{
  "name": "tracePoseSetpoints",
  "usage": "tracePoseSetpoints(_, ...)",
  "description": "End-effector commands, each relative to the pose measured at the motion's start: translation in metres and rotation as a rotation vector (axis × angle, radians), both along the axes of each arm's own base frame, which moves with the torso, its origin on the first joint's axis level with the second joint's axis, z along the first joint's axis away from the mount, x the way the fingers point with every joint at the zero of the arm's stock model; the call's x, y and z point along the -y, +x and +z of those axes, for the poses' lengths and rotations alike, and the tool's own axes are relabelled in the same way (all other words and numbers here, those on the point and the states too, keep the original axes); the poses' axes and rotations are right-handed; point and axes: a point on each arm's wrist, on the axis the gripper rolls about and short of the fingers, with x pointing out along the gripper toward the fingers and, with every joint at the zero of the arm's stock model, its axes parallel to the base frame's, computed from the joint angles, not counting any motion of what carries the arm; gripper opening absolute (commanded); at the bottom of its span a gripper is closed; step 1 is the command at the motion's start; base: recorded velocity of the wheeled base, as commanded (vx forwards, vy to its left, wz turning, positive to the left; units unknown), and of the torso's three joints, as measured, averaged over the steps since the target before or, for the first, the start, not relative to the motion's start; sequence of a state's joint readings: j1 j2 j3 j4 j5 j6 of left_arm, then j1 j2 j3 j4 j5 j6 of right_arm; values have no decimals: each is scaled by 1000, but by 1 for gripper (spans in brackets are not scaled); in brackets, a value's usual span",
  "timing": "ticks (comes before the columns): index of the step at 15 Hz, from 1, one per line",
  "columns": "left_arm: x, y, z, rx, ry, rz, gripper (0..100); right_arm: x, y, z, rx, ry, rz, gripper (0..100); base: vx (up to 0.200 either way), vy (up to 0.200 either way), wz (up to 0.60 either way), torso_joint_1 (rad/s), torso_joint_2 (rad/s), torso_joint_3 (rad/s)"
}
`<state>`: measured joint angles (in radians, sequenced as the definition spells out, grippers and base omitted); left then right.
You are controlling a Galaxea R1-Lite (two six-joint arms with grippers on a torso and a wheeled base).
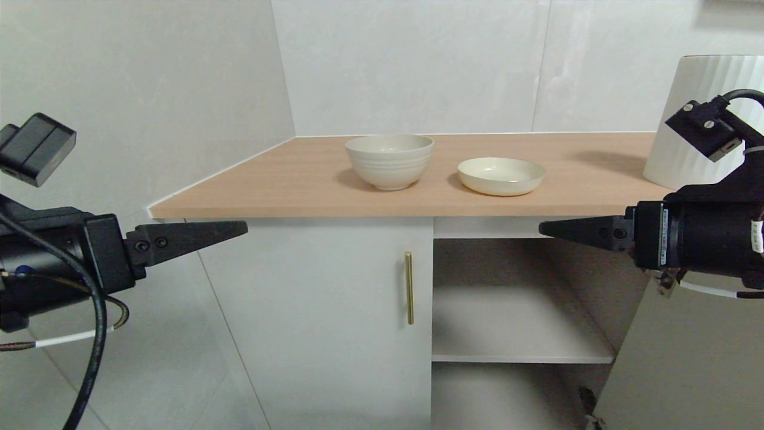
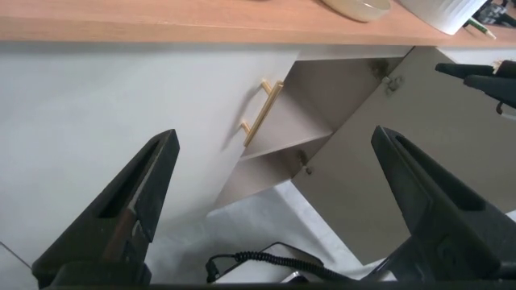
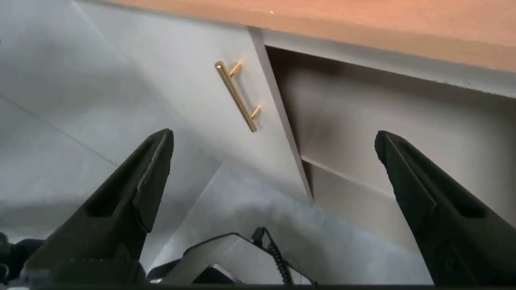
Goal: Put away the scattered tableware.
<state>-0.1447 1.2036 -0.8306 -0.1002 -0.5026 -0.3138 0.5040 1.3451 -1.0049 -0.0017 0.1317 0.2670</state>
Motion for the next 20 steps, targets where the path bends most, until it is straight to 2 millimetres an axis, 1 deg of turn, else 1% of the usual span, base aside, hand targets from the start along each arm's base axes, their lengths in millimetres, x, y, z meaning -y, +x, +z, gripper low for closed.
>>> tracePoseSetpoints(1, 1, 1, -1, -4, 0, -5, 100, -1, 1, -1, -3, -2, 1, 100, 0, 0, 0, 32, -100, -66)
tracePoseSetpoints(5, 2, 1, -1, -5, 1, -11, 100, -1, 1, -1, -3, -2, 1, 100, 0, 0, 0, 85, -276, -250)
tracePoseSetpoints(13, 3, 3, -4, -17, 2, -15, 100, -2, 4, -4, -14, -8, -2, 100, 0, 0, 0, 175, -499, -289)
tracePoseSetpoints(17, 4, 6, -5, -26, 4, -15, 100, -2, 6, -5, -17, -11, -3, 100, 0, 0, 0, 199, -477, -277)
tracePoseSetpoints(18, 4, 7, -4, -20, 2, -17, 100, -2, 6, -5, -17, -11, -5, 100, 0, 0, 0, 212, -491, -281)
tracePoseSetpoints(19, 5, 12, 0, -14, 2, -17, 100, -4, 9, -6, -14, -10, -3, 100, 0, 0, 0, 144, -330, -188)
tracePoseSetpoints(20, 5, 12, 0, -14, 2, -17, 100, -4, 9, -6, -14, -10, -3, 100, 0, 0, 0, 85, -203, -105)
